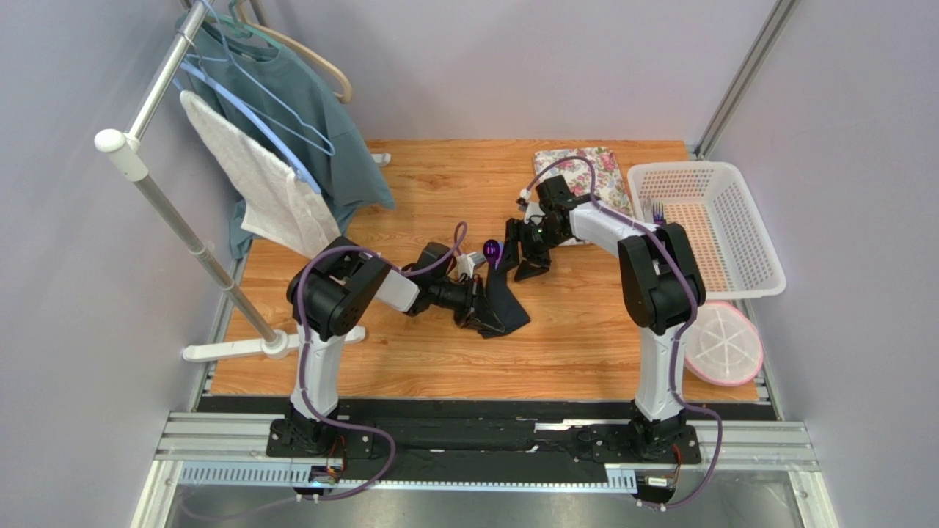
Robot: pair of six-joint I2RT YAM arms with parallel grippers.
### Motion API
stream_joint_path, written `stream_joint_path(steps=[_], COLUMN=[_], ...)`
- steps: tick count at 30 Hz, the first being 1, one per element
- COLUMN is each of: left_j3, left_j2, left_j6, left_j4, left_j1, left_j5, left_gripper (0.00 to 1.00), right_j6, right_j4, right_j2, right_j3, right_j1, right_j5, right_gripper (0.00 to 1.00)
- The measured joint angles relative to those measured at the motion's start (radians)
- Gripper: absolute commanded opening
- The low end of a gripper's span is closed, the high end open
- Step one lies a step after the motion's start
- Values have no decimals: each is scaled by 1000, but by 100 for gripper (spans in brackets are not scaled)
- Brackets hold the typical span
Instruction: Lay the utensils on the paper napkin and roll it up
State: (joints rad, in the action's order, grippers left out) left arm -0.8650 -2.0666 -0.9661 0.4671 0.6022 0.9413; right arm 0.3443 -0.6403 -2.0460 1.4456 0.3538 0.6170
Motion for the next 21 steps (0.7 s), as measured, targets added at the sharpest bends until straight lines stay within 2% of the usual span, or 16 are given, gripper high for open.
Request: stream_joint_path(steps=[6,8,16,19,21], left_j3=[0,0,-2,-2,-2], left_j2=[0,0,0,-1,-1], left_j6=[2,2,2,2,2], left_j4=[-2,-2,-3,-3,-3], left_j1=[0,0,0,0,0], left_j5=[0,0,1,1,1], left_gripper=[5,5,5,5,5], right_j6=[-16,-21,-22,-19,-16], right_j4=[-42,-57,-92,-105,-112], right_j2=[-39,-42,-61,-68,-78], right_j3=[11,21,55,69,80], right_j1=[53,65,93,102,105], right_j5=[-63,-79,-140,-164,-169], right_gripper=[55,51,44,36,25])
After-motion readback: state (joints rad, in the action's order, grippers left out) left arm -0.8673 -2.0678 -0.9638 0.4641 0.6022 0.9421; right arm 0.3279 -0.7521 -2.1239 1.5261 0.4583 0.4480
